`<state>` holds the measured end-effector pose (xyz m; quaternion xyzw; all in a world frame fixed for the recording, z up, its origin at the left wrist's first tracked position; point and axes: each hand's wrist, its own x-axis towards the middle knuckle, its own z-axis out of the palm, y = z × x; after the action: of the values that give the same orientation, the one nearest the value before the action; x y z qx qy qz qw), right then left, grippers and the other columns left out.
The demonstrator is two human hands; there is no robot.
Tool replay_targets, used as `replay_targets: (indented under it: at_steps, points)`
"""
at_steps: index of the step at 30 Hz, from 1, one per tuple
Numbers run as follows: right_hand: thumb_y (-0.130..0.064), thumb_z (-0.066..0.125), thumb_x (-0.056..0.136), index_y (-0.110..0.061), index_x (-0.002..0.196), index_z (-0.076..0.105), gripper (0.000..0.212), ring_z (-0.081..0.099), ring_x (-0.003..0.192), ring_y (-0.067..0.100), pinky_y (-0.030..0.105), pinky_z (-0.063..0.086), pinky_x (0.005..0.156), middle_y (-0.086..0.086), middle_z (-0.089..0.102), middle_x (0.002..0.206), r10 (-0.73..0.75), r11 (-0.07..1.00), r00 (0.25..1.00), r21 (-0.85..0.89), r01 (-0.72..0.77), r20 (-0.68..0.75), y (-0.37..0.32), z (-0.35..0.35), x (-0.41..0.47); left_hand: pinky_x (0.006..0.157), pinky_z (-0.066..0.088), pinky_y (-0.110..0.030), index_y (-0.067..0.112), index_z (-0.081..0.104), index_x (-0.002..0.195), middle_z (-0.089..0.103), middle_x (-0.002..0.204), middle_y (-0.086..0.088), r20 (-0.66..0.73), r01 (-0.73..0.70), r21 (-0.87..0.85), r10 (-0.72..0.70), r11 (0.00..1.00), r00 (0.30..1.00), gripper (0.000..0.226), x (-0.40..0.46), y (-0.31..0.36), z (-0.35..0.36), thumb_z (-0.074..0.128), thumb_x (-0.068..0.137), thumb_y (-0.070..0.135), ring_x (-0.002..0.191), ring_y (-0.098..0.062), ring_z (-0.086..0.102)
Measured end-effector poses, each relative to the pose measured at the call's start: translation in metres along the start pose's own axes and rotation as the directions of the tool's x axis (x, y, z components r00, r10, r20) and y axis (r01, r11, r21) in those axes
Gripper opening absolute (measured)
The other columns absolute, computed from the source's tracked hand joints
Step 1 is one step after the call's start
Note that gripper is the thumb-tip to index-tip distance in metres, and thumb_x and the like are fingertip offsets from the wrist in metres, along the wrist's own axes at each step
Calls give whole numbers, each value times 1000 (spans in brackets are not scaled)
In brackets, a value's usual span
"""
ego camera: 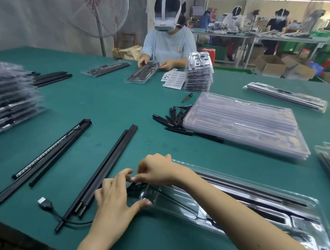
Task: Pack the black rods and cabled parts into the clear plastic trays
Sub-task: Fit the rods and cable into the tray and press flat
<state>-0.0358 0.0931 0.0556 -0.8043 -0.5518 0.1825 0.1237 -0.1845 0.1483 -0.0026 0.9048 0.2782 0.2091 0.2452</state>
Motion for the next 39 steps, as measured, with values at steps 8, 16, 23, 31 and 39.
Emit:
replay_targets:
  at_steps: [8, 16, 23, 31, 39]
  points:
    - [-32, 56, 96, -10, 107, 66, 26, 53, 77, 10, 22, 41, 71, 4, 69, 84, -93, 936, 996, 341, 89, -5, 3, -9, -4, 93, 23, -26, 30, 22, 140, 53, 111, 10, 83, 31, -73, -25, 997, 996, 78, 3, 0, -4, 67, 79, 51, 109, -16, 46]
    - [-35, 40, 102, -19, 103, 72, 35, 52, 106, 17, 47, 32, 102, 3, 64, 109, -62, 990, 998, 125, 65, -29, 33, -1, -9, 56, 27, -28, 42, 59, 95, 37, 58, 4, 281, -2, -195, 58, 981, 958, 16, 34, -6, -16, 56, 94, 27, 56, -11, 35]
    - [-28, 49, 99, -10, 87, 74, 34, 57, 96, 19, 42, 40, 96, 6, 66, 97, -135, 937, 970, 293, 191, -202, 40, 4, -16, 55, 33, -25, 47, 51, 99, 51, 66, 31, 331, -107, 35, 90, 994, 939, 11, 38, -1, -24, 50, 95, 36, 60, -5, 46]
    - [-32, 44, 101, -19, 82, 61, 29, 38, 103, 12, 36, 23, 94, -2, 53, 105, -178, 966, 975, 165, 199, -135, 36, 13, -14, 81, 42, -25, 47, 48, 95, 60, 95, 14, 343, -107, -47, 116, 993, 932, 30, 27, -3, -26, 53, 94, 17, 88, -5, 53]
    - [-31, 57, 95, -9, 96, 64, 23, 34, 105, 10, 39, 27, 98, -2, 56, 108, -241, 954, 968, 167, 250, -72, 38, 7, -18, 64, 34, -8, 48, 51, 93, 58, 75, 26, 335, -33, -223, 108, 974, 936, 42, 20, -9, -23, 52, 94, 6, 70, 5, 50]
